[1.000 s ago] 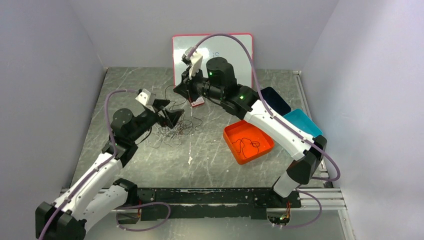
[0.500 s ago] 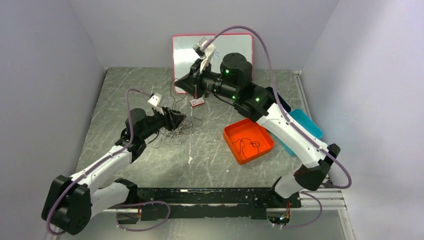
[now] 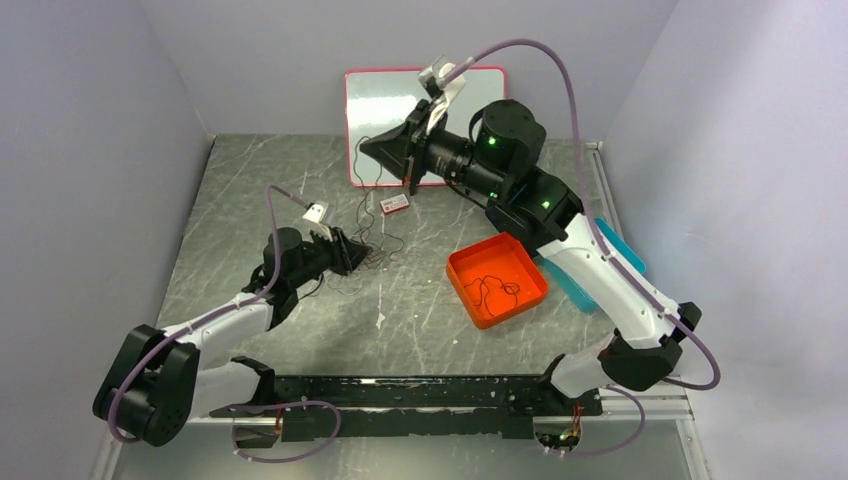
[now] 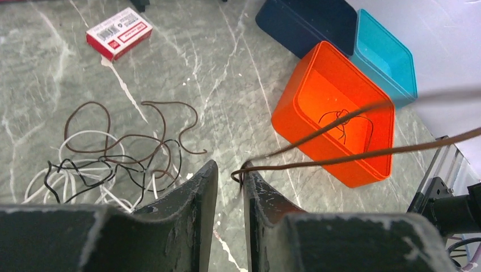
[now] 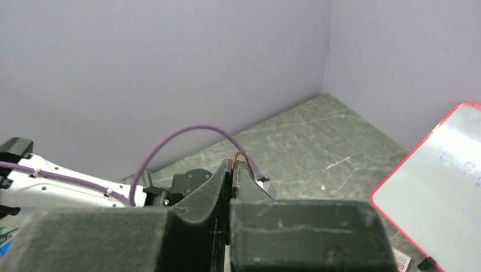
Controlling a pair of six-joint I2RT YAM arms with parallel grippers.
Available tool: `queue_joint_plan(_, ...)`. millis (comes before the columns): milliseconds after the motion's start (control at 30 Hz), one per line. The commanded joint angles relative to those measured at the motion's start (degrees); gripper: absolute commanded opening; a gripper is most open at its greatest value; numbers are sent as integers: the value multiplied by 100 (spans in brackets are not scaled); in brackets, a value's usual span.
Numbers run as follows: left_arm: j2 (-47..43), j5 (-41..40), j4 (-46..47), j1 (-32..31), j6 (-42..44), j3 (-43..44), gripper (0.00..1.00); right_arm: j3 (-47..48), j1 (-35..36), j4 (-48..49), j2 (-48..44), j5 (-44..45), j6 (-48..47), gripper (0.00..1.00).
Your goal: Untangle the cables
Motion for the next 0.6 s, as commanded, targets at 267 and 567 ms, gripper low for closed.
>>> queue_joint_plan(267,384,-74,516,-22,-117,-282,26,724,20,148,-586,694,-421,0)
queue_joint_plan(567,583,-166,633,-27,-143,-461,25,716,19,128,-885,1340,-744,0)
